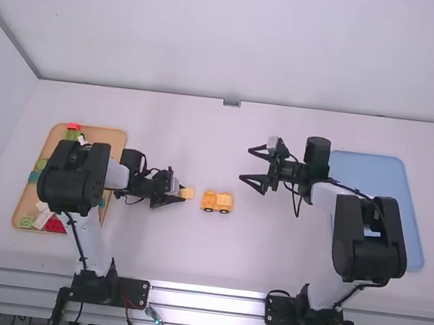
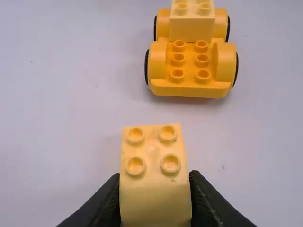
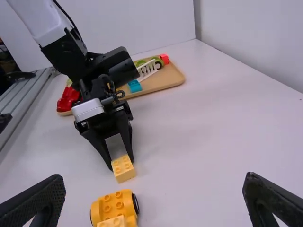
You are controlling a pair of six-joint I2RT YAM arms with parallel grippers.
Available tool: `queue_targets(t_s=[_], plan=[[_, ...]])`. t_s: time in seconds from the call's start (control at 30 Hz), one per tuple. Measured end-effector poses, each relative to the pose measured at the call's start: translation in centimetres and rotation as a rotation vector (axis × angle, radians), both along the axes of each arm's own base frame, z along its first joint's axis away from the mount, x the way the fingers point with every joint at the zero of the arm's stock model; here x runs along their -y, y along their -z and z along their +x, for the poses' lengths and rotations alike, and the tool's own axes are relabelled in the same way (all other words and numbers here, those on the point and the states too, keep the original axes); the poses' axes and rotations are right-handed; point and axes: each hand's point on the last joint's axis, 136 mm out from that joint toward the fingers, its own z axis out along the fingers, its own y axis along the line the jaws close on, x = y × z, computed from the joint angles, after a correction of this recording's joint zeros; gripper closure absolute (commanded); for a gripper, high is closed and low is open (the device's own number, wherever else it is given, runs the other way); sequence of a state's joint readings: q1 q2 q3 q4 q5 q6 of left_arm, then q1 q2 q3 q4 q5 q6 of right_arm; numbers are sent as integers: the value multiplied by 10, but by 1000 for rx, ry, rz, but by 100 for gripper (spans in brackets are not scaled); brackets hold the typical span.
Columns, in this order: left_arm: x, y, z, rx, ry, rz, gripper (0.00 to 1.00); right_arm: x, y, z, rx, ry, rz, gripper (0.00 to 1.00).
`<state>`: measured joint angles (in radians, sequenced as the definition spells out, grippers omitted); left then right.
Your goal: Assemble lego blocks to make yellow taxi
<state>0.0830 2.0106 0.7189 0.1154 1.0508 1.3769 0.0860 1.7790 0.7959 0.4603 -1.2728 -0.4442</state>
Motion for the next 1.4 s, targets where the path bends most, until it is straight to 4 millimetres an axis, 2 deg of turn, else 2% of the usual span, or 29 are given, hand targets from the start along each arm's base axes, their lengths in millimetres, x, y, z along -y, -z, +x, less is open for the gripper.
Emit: queue_targets(t_s=[0.23,0.37,0.47,0.63,0.73,0.8,0.9,1.13,1.2,1.27,1.4], plan=[[0,-2,3,22,1,-2,71,0,2,-1,-16,0,-3,1],[1,-1,-1,-7,3,-12,68,0,3,-2,-33,1,-4,1],[4,-5,-5,-40,11,-41,63,1,10,-5,-73,7,-20,1],[7,-20,1,-54,25,-98,66,4,35,-16,-106,15,-109,1],[9,-27,4,-58,31,-122,64,1,48,-26,-81,-12,-168,1],[9,-30,7,-50,35,-129,36,-6,56,-32,-28,-42,-218,1],[9,-30,7,-53,33,-128,27,-14,62,-33,35,-60,-263,1],[11,-24,9,-41,37,-91,33,-22,66,-32,92,-70,-307,1],[15,-21,10,-42,37,-67,36,-22,67,-32,93,-68,-312,1],[24,-14,12,-57,37,-21,43,-21,68,-31,95,-67,-316,1],[32,-7,8,-94,38,22,43,-22,68,-32,94,-68,-316,1]])
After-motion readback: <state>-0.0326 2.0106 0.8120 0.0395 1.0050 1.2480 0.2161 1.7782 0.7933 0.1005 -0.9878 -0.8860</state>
